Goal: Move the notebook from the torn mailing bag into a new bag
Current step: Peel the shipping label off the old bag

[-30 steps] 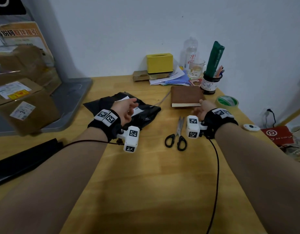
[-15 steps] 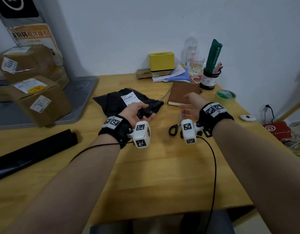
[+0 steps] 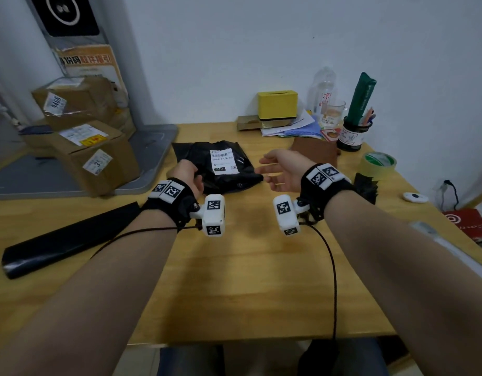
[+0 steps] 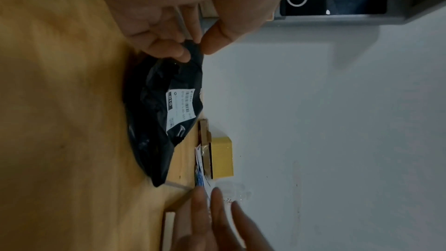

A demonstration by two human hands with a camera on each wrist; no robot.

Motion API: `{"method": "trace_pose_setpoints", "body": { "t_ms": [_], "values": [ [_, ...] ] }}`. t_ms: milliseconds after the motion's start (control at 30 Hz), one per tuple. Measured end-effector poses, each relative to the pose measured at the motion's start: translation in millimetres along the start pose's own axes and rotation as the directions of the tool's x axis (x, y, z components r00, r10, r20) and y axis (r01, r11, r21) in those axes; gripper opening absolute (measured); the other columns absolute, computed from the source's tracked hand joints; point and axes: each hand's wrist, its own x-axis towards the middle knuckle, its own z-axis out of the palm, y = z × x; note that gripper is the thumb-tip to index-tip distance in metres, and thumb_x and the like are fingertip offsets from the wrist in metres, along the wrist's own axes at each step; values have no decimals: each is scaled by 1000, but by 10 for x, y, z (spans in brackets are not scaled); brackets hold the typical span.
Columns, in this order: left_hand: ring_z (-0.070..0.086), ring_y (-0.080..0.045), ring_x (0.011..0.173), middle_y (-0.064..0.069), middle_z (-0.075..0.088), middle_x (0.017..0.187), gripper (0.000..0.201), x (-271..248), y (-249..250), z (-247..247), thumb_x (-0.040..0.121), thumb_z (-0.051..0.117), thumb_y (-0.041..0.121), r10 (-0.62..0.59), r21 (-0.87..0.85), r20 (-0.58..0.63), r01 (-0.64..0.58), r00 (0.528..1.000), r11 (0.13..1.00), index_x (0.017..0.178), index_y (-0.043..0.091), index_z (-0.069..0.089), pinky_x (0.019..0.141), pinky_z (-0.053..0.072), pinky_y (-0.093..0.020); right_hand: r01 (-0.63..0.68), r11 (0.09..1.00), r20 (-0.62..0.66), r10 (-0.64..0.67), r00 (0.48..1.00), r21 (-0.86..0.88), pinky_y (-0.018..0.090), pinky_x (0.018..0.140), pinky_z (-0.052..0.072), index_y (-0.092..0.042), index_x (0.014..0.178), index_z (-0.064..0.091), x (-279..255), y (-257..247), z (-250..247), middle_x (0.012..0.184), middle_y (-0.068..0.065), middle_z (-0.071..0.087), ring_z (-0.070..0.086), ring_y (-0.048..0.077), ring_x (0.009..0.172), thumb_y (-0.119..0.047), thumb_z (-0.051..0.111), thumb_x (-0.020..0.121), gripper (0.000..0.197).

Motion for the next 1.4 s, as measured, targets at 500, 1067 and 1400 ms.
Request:
{"method": "trace_pose_setpoints", "body": {
  "t_ms": [500, 1067, 1400],
  "values": [
    [51, -28, 119, -6, 50, 124, 39, 608, 19, 309, 90, 58, 10, -5, 229, 68, -10, 998, 973, 128, 13, 48, 97, 49, -51, 91, 988, 41, -86, 995, -123, 44, 100, 52, -10, 135, 60, 792, 119, 370, 128, 8, 69, 63, 34, 115, -28, 60, 100, 39],
    [53, 3, 37, 1, 70, 79, 28, 1042, -259, 880, 87, 70, 10, 247, 335, 236, -317, 940, 887, 114, 16, 74, 37, 34, -12, 14, 986, 172, 15, 985, -168, 45, 93, 56, -24, 137, 54, 1074, 48, -6, 117, 4, 74, 72, 35, 103, -43, 62, 97, 46],
    [58, -14, 68, 5, 67, 76, 23, 852, -147, 1188, 86, 63, 11, 308, 218, 461, -442, 832, 870, 98, 27, 74, 55, 41, -27, 478, 867, -62, -490, 869, -141, 30, 50, 36, -27, 123, 70, 983, -215, -75, 98, 1, 70, 58, 16, 65, -22, 64, 97, 27]
  ]
}}
